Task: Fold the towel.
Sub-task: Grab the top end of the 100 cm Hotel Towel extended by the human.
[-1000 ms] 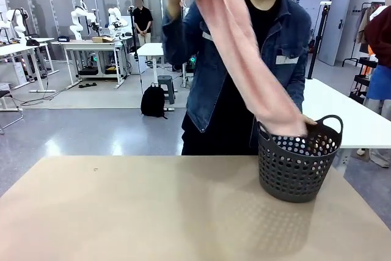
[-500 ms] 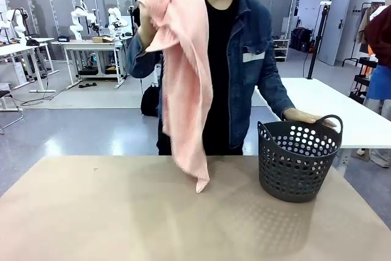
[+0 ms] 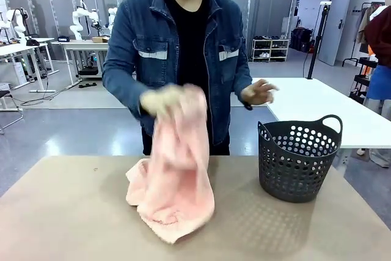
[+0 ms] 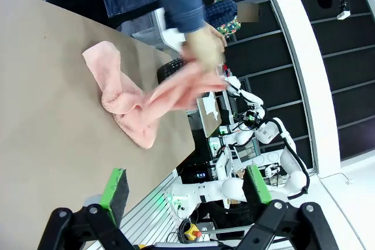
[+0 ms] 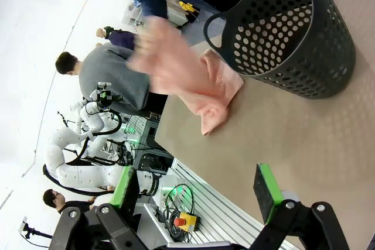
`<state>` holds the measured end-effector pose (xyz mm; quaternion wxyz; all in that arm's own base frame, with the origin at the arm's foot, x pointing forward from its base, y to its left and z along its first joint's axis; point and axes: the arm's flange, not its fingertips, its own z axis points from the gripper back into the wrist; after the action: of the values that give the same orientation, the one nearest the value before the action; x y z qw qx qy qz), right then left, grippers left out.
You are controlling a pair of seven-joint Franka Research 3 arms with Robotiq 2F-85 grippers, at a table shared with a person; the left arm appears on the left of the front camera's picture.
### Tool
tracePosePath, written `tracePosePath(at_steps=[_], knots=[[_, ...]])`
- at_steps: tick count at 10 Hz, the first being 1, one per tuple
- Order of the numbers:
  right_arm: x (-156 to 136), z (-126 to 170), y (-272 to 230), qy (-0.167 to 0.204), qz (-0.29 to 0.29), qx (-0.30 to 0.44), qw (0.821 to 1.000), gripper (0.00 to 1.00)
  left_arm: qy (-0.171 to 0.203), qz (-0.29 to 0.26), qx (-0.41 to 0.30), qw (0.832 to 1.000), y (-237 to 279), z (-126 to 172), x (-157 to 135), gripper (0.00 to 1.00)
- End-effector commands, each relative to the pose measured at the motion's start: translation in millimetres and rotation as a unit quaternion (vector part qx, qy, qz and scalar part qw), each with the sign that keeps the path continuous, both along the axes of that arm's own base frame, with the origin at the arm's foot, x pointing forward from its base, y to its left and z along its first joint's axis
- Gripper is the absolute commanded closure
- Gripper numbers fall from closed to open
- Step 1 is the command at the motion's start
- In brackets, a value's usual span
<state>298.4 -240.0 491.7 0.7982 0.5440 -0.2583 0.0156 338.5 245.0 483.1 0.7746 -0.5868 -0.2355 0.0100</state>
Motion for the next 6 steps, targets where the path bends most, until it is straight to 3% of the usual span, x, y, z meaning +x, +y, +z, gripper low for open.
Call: tracePosePath(at_steps=[1, 6], knots=[[0.8, 2.2, -0.9, -0.005, -0.001, 0.005, 1.000, 0.00, -0.003, -0.001, -0.003, 1.000, 0.5, 0.6, -0.1, 0.00], [0.8, 2.2, -0.9, -0.005, -0.001, 0.005, 1.000, 0.00, -0.003, -0.001, -0.003, 1.000, 0.5, 0.6, -0.1, 0.00]])
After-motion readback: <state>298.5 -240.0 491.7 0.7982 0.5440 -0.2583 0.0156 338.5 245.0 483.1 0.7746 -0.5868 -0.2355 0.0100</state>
